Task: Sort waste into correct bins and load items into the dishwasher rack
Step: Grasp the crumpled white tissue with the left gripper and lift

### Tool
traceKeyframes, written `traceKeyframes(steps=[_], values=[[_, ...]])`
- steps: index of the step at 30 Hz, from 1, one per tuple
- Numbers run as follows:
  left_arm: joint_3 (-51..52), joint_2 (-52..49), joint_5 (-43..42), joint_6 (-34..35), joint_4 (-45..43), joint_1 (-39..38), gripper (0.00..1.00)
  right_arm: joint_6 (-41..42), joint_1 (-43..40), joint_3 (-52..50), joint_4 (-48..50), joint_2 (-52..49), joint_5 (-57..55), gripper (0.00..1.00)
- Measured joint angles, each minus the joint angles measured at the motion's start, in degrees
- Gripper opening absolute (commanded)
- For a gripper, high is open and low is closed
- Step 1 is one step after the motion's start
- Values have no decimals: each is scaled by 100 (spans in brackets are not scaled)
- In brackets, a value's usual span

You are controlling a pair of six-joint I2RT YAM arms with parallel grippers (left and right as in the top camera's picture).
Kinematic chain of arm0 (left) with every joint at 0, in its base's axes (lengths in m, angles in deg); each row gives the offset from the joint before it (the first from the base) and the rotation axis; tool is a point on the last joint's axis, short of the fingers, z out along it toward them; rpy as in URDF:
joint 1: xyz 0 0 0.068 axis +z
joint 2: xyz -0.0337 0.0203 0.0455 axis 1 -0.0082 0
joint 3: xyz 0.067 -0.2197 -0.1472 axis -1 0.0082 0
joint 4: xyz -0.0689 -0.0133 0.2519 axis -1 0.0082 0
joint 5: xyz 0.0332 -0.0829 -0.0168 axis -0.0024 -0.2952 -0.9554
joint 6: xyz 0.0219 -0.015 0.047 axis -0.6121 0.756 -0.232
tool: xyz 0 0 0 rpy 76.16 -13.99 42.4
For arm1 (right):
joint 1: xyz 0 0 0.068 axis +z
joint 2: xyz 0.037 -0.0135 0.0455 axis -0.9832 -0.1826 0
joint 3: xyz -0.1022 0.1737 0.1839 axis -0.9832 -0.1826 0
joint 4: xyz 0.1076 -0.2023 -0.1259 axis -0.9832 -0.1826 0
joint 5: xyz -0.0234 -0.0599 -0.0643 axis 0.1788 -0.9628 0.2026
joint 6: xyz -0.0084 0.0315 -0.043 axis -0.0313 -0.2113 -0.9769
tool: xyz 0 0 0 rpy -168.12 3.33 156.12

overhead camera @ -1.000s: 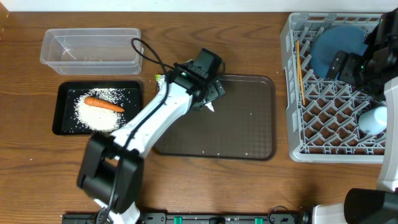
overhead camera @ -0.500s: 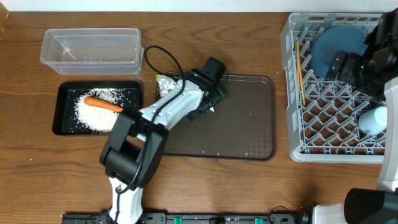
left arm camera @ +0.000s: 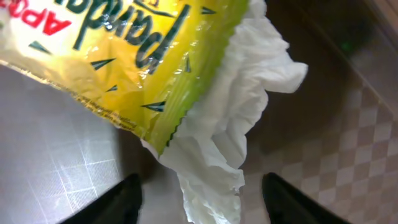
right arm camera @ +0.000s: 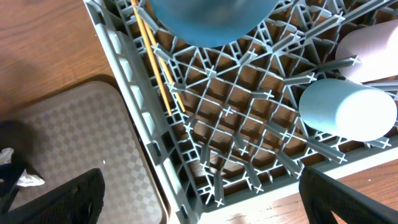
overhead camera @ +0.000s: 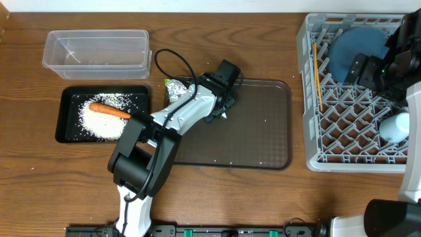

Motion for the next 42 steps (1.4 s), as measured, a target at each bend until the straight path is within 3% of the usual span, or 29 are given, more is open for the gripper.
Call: traceKeyframes(steps=[7, 12, 20, 32, 42], values=[[0, 0, 74, 0, -2, 0, 31, 0, -2, 0, 0, 0, 0, 99], [0, 0, 61, 26, 2, 0, 6, 0, 0, 0, 0, 0, 0, 99], [0, 149, -238, -17, 195, -9, 6, 0, -2, 0, -2, 0, 0, 99], [-2, 1510, -385, -35, 564, -208, 6, 0, -2, 0, 0, 0, 0, 99], [0, 1604, -111, -42, 579, -59, 6, 0, 0, 0, 0, 0, 0, 99]])
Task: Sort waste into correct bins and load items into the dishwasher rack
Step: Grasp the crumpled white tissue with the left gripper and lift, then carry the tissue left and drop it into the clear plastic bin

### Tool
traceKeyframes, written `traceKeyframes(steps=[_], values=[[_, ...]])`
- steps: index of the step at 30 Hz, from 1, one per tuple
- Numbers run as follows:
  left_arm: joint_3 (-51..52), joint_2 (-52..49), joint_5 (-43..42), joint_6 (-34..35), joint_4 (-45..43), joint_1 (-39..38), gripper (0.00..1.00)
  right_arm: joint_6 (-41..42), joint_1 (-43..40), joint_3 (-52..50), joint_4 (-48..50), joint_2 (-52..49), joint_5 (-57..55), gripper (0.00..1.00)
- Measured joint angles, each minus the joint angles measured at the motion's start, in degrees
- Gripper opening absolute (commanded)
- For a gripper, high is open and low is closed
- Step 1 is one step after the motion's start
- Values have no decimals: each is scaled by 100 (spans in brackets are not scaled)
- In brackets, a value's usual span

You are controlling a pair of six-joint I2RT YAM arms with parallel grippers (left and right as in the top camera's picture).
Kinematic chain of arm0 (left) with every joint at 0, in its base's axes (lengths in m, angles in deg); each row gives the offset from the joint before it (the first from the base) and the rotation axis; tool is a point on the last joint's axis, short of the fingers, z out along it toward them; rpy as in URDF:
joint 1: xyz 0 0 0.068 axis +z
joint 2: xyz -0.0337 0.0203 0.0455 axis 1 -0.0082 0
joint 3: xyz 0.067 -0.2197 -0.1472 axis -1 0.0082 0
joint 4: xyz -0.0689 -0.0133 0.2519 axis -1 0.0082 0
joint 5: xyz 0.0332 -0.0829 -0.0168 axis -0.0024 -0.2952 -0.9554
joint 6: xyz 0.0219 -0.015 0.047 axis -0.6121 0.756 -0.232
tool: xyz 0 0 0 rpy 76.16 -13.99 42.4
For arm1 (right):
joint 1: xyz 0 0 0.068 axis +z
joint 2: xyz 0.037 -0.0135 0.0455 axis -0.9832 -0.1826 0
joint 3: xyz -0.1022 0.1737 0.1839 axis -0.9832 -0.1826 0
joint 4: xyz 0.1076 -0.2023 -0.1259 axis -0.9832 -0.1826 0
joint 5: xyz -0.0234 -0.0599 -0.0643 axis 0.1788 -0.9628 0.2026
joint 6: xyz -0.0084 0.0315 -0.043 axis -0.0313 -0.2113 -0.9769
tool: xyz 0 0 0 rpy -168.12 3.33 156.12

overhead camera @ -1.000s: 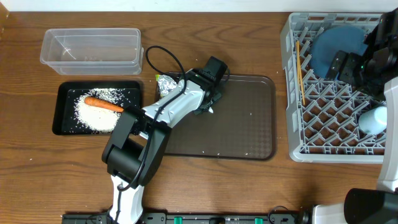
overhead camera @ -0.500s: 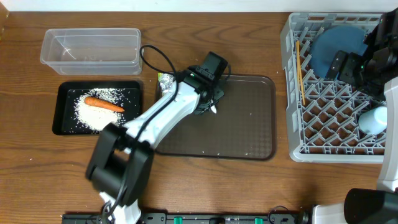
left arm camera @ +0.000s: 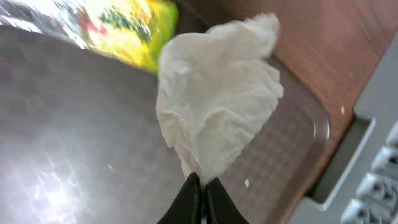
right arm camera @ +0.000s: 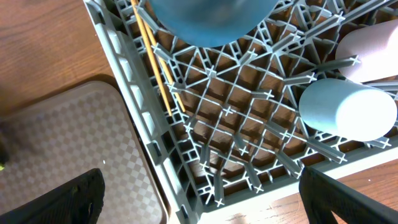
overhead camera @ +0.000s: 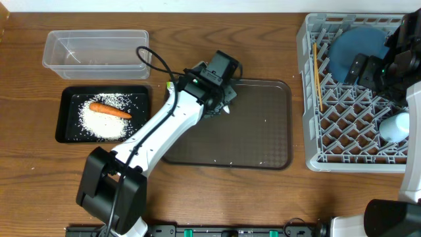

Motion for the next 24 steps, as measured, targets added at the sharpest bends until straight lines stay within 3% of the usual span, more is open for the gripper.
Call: traceKeyframes(steps=[9, 16, 22, 24], values=[[-11, 409, 1187, -354, -682, 1357, 8, 0, -2, 0, -2, 0, 0, 99], [-22, 372, 1453, -564, -1993, 2474, 15, 0, -2, 0, -2, 0, 0, 99], [-31, 24, 1513, -603, -2625, 2929, 17, 0, -2, 0, -2, 0, 0, 99], [-31, -192, 1526, -629, -2691, 3023, 38, 0, 0, 0, -2, 0, -2, 99]])
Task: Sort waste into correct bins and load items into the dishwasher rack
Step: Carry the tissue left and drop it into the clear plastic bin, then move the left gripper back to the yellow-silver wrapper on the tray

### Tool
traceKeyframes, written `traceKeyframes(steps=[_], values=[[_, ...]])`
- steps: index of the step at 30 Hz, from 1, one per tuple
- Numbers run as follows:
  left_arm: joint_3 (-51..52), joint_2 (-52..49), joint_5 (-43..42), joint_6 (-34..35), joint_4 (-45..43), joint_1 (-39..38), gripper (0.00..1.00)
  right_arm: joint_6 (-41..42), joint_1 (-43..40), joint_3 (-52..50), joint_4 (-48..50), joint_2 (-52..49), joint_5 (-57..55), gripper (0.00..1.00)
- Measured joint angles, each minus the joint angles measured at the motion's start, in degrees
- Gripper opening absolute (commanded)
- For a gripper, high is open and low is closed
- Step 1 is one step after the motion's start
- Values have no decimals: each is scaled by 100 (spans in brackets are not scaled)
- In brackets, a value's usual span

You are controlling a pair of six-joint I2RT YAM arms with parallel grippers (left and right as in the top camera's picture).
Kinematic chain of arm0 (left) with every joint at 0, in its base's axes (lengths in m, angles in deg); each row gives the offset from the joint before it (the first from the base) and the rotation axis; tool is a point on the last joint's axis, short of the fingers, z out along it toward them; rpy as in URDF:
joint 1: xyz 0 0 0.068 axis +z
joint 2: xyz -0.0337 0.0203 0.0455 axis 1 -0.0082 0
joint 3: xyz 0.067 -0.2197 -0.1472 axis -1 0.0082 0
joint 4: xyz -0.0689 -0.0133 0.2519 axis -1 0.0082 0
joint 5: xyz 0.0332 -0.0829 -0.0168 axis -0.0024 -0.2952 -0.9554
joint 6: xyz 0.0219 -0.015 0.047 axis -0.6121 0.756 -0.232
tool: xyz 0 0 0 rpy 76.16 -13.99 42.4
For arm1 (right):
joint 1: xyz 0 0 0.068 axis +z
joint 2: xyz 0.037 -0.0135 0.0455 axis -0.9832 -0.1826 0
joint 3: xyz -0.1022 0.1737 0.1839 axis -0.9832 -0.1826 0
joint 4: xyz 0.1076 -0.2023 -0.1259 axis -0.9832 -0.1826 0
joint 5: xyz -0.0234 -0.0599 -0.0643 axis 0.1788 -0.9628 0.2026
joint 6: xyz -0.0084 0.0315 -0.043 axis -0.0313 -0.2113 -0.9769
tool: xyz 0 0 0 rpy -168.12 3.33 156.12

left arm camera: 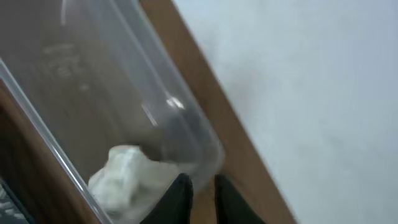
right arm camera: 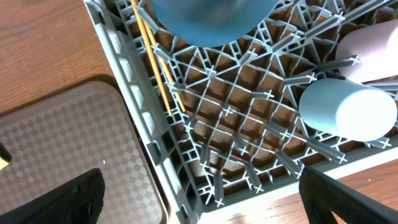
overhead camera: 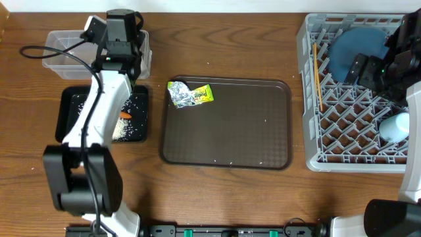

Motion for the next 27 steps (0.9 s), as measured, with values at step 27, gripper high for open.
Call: traceKeyframes(steps=[27], values=[[-46, 264, -2393, -610, 2332, -1335, 84, 0, 0, 0, 0, 0, 2, 99]])
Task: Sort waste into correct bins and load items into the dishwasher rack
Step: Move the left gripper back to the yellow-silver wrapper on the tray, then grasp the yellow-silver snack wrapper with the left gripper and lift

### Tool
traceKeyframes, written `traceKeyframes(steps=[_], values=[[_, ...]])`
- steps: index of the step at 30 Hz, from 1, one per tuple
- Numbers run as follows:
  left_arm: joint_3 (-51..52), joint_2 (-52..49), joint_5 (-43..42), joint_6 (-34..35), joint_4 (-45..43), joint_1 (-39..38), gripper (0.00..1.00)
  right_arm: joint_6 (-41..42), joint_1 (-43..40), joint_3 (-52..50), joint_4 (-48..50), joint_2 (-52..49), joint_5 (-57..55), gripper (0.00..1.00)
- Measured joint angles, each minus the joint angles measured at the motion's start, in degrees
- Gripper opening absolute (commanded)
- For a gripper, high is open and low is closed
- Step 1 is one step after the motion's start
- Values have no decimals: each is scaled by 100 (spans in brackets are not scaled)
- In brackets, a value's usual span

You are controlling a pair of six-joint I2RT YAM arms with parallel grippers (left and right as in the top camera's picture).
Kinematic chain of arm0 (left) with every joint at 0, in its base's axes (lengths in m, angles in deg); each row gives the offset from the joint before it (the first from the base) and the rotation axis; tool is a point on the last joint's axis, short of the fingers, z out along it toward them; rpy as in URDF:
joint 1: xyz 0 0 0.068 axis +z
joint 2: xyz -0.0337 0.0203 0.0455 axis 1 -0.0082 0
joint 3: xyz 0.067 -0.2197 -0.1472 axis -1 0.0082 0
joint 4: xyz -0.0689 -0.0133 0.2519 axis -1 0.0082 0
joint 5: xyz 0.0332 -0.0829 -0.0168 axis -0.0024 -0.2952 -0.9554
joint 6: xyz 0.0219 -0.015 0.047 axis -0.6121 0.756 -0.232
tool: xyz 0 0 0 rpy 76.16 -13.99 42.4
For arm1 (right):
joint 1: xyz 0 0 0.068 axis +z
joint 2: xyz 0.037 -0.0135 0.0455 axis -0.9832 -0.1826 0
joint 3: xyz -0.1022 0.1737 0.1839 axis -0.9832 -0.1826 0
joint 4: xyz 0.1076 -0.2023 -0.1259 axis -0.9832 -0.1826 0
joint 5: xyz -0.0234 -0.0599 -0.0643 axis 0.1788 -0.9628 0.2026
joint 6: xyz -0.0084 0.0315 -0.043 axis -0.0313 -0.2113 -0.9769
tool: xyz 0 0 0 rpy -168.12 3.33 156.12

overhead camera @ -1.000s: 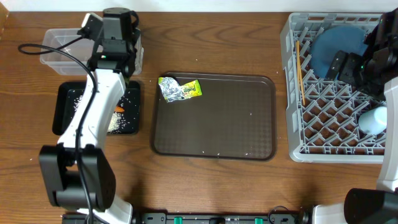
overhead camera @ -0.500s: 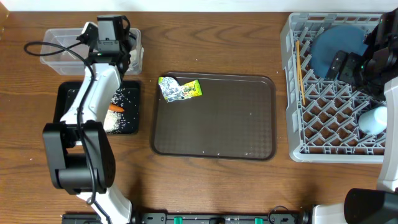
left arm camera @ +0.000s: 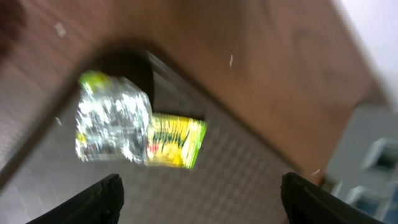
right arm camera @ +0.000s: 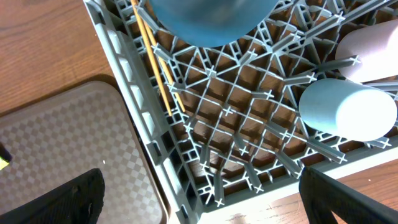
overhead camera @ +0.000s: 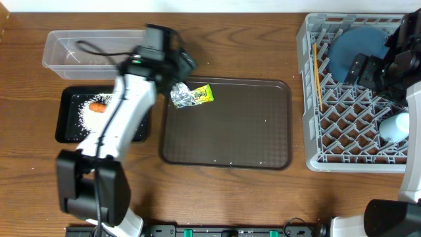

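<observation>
A crumpled yellow-green snack wrapper (overhead camera: 191,95) (left arm camera: 134,132) lies at the far-left corner of the brown tray (overhead camera: 250,131). My left gripper (left arm camera: 202,205) hangs open and empty above that corner, the wrapper ahead of its fingers (left arm camera: 102,196). The view is blurred. Over the grey dishwasher rack (overhead camera: 309,99), my right gripper (right arm camera: 202,205) is open and empty. The rack holds a blue plate (overhead camera: 355,46), chopsticks (right arm camera: 155,59) and a pale cup (right arm camera: 348,112). The clear bin (overhead camera: 92,49) stands at the far left, and my arm hides its right end.
A black tray (overhead camera: 69,125) with rice and a carrot (overhead camera: 99,107) sits in front of the clear bin, left of the brown tray. The rack's wall (right arm camera: 134,124) rises beside the brown tray's right edge.
My left gripper was at the clear bin with the white tissue lying inside it. Now it is over the brown tray's far-left corner, wide open above the wrapper. The right arm is unchanged.
My left gripper stood open around a white tissue beside the wrapper on the brown tray. Then it was shut on the tissue, held above the tray. Then the tissue lay in the clear bin. Now the gripper is back over the tray, empty.
</observation>
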Motion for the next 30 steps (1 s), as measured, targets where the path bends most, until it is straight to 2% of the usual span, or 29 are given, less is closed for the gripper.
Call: traceKeyframes(steps=[6, 13, 18, 30], values=[[0, -260, 892, 354, 101, -645, 90, 0, -2, 0, 0, 0, 0, 99], [0, -695, 1506, 1174, 68, -586, 92, 0, -2, 0, 0, 0, 0, 99], [0, -1080, 1626, 1504, -63, -446, 93, 0, -2, 0, 0, 0, 0, 99], [0, -1596, 1344, 1766, -98, -476, 93, 0, -2, 0, 0, 0, 0, 99]])
